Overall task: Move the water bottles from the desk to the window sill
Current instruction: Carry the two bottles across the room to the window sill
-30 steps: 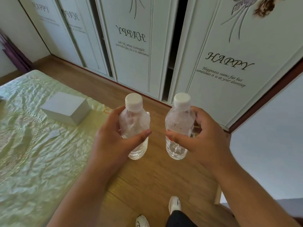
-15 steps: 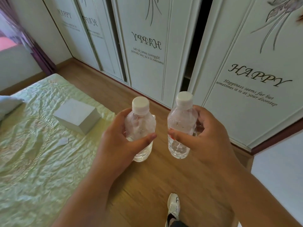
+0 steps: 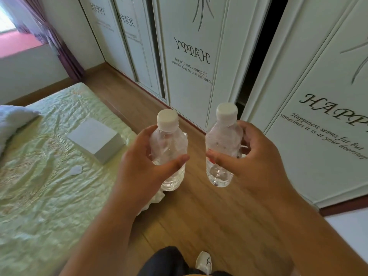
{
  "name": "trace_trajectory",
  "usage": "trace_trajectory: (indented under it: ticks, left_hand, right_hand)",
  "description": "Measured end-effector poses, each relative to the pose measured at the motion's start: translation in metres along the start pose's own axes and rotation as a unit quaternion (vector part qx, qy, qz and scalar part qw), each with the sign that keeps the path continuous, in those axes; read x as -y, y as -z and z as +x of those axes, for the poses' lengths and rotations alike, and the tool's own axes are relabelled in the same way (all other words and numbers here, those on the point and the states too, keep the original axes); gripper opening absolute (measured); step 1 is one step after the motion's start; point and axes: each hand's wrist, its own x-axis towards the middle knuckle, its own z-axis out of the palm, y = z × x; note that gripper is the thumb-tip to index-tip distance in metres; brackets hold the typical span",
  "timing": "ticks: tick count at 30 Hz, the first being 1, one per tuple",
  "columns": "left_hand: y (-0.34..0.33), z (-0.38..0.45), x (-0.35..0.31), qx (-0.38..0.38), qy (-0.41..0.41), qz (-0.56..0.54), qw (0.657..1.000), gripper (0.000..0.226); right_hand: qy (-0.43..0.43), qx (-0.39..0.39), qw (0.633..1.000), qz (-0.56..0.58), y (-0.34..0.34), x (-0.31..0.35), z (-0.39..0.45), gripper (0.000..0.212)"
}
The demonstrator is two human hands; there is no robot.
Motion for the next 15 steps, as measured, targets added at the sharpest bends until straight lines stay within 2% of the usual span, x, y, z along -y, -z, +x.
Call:
trace_trajectory:
  ticks: [8,15]
  left_hand:
    - [-0.022,0.067,0.020,0.029,0.001,-0.009,1.000,0.082]
    - [-0.021,0.163,0.039,0.067,-0.013,-0.045,0.997,0.080]
  right_hand:
    - [-0.022,-0.004,1.000,-0.018,-0.008,-0.017,0.058,0.074]
    - [-0.044,-0.031,0.998,-0.038,-0.033,-0.015,0.129,0.074]
